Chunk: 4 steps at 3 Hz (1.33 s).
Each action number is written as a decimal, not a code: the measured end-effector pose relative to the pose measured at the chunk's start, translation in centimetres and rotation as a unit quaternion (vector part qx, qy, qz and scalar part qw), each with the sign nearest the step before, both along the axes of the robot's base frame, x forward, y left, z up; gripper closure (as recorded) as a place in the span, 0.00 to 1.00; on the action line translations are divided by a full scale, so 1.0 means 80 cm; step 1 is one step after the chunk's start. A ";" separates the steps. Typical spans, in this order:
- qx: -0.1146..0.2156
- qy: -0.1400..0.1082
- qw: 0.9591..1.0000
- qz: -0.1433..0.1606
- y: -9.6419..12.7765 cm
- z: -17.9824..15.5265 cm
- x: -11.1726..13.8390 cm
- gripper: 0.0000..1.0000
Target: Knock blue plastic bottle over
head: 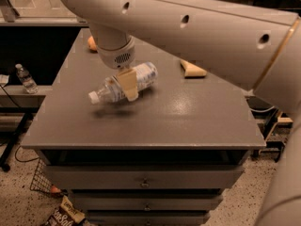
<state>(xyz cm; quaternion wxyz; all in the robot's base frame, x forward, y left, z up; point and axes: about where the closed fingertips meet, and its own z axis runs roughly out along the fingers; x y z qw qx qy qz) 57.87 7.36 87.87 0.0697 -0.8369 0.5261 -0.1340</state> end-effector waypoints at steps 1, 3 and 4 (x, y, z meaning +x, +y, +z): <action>0.034 -0.006 0.999 -0.023 -0.021 0.023 -0.010 0.00; 0.111 0.040 0.985 -0.122 -0.145 0.051 -0.041 0.00; 0.152 0.048 0.969 -0.190 -0.219 0.058 -0.069 0.00</action>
Offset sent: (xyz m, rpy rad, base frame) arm -0.0305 -0.1041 0.0545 0.2340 0.0854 -0.2357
